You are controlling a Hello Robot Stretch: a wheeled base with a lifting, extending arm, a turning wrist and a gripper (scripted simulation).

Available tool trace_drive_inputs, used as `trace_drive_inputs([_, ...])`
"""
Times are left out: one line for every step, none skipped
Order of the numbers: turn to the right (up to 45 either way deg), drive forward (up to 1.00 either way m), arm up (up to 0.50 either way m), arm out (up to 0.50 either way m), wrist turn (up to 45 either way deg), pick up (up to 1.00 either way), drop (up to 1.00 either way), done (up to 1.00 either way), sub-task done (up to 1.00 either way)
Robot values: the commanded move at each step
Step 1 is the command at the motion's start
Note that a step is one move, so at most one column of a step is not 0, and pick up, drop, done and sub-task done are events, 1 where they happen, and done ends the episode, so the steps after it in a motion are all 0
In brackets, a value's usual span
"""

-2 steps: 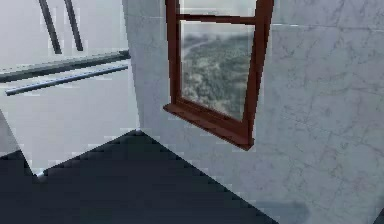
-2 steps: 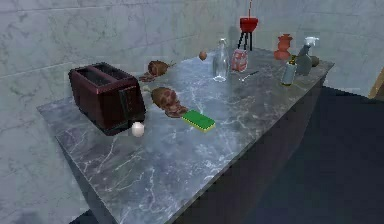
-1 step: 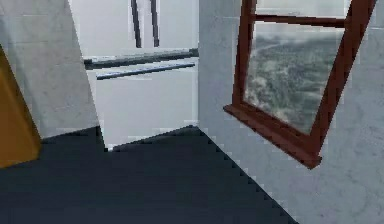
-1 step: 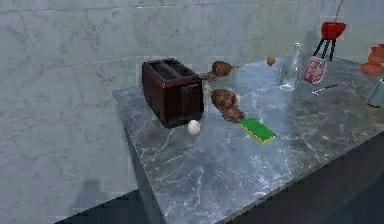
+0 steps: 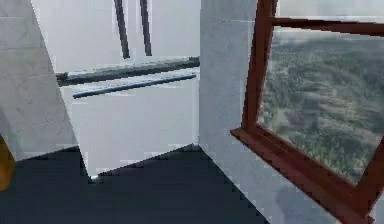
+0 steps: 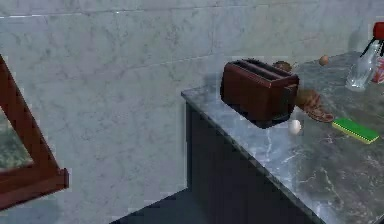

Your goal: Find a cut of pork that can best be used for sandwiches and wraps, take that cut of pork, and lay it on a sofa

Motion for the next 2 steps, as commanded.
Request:
trace_drive_inputs([-39.0,0.00,0.00,0.00,0.0,0.00,0.00,0.00,0.00])
trace_drive_inputs([0.0,0.85,0.00,0.00,0.0,0.00,0.00,0.00,0.00])
